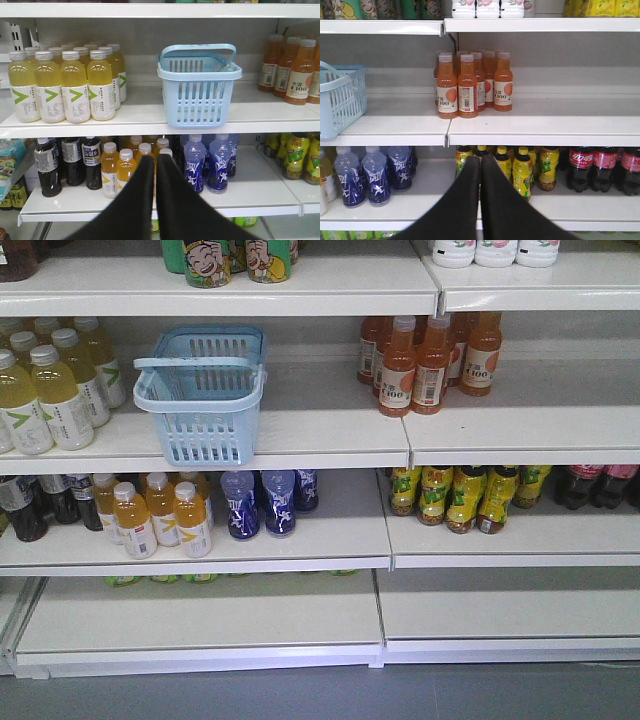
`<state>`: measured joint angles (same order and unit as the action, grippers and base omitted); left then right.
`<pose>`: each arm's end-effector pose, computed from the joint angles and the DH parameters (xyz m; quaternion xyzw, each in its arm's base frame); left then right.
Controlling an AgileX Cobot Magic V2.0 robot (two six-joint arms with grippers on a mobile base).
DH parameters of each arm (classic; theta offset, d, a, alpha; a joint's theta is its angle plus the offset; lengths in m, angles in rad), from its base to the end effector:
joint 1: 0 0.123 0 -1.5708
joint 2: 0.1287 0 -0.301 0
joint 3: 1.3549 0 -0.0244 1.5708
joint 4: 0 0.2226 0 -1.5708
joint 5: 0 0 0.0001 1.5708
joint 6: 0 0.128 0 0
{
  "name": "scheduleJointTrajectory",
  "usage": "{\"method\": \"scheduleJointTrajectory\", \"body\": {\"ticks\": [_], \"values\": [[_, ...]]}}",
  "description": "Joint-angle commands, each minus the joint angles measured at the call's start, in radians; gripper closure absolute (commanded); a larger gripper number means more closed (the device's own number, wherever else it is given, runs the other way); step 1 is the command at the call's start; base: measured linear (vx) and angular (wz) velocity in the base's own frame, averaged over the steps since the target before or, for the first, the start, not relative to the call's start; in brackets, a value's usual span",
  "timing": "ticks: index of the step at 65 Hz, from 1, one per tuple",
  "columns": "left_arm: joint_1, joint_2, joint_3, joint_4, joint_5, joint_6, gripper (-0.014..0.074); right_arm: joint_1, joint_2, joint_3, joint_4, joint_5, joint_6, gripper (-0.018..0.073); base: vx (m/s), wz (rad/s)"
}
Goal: Place coke in basket with both arms
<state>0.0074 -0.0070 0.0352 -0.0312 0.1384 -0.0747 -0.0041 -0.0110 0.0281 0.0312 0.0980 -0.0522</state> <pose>0.0496 -0.0002 0.1868 -0.0400 0.7335 -0.0349 0.6776 0.0494 0.0002 0.1946 -0.0072 0.7169 -0.0077 0.6971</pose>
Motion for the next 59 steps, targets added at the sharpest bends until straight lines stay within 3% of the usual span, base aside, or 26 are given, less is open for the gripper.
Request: {"method": "scheduleJointTrajectory", "body": {"ticks": [1, 59], "values": [[-0.004, -0.02, -0.034, 0.001, -0.075, -0.003, 0.0602, -0.005, -0.012, 0.007, -0.001, -0.073, -0.007, 0.0569, 0.11, 0.02], [-0.004, -0.02, -0.034, 0.001, -0.075, -0.003, 0.0602, -0.005, -0.012, 0.007, -0.001, -0.073, -0.007, 0.0569, 0.09, 0.0]]}}
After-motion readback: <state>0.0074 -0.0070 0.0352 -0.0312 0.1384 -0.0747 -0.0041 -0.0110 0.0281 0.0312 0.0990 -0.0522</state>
